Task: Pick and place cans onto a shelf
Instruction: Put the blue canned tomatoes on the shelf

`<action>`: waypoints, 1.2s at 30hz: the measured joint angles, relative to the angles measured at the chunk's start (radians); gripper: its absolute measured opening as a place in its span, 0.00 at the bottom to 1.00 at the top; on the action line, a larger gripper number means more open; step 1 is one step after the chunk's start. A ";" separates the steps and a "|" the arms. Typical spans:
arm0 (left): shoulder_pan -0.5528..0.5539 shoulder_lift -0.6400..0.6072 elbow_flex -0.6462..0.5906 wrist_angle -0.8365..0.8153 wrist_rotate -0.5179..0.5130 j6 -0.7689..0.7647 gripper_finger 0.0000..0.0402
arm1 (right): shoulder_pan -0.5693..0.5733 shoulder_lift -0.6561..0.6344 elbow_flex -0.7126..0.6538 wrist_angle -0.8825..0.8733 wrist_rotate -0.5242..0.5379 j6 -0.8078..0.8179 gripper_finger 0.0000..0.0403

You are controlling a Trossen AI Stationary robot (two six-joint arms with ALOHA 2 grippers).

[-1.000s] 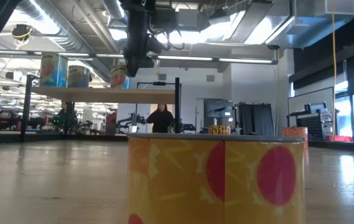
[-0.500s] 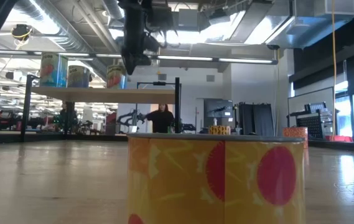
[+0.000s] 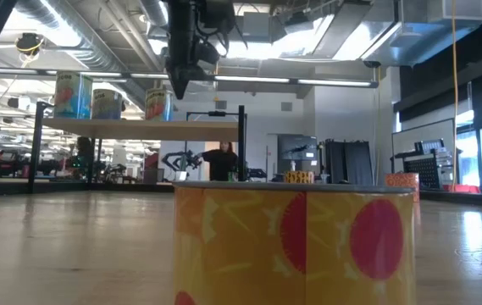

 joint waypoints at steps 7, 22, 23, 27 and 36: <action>0.035 0.000 0.000 -0.063 -0.003 -0.006 0.00 | 0.000 0.000 0.000 0.000 0.000 0.000 0.03; 0.073 0.001 0.000 -0.125 -0.021 -0.027 0.00 | 0.000 0.001 0.000 0.017 -0.078 0.003 0.03; 0.074 0.001 0.000 -0.133 -0.021 -0.031 0.00 | 0.000 0.001 0.000 0.017 -0.077 0.003 0.03; 0.072 0.002 0.000 -0.146 -0.021 -0.034 0.00 | 0.000 0.001 0.000 0.017 -0.077 0.002 0.03; 0.066 -0.001 0.000 -0.146 -0.015 -0.034 0.00 | 0.000 0.001 0.000 0.017 -0.076 0.000 0.03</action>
